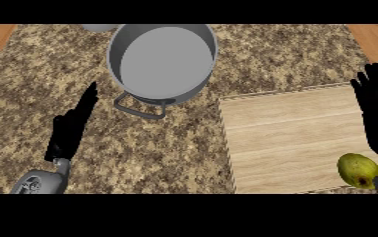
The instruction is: Pick the pear from the tray and place it in the pot
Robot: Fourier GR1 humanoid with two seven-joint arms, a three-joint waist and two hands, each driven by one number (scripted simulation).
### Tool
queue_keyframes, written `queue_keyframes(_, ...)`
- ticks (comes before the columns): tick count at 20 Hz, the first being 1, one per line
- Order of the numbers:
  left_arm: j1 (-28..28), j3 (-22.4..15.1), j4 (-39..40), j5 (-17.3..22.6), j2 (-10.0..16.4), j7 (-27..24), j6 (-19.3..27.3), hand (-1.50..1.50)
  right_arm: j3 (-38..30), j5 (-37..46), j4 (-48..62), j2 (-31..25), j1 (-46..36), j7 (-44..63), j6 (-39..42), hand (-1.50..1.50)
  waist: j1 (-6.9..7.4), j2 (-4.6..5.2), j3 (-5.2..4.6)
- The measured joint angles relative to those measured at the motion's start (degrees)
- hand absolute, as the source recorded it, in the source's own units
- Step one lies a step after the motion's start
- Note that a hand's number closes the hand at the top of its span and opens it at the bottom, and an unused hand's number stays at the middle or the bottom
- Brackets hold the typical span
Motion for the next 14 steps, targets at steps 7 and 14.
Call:
queue_keyframes(7, 0.2, -1.6, -2.8, 5.7, -4.8, 1.5, -4.0, 0.00, -1.8, 7.1, 11.4, -11.6, 10.4, 15.1, -5.9, -1.50, 0.13, 0.23, -0.54)
queue_keyframes(14, 0.6, -4.5, -5.6, 10.5, -8.4, 4.1, -7.9, 0.00, 5.4, 15.1, 19.8, -21.8, 20.4, 38.1, -6.5, -1.50, 3.26, 0.11, -0.98)
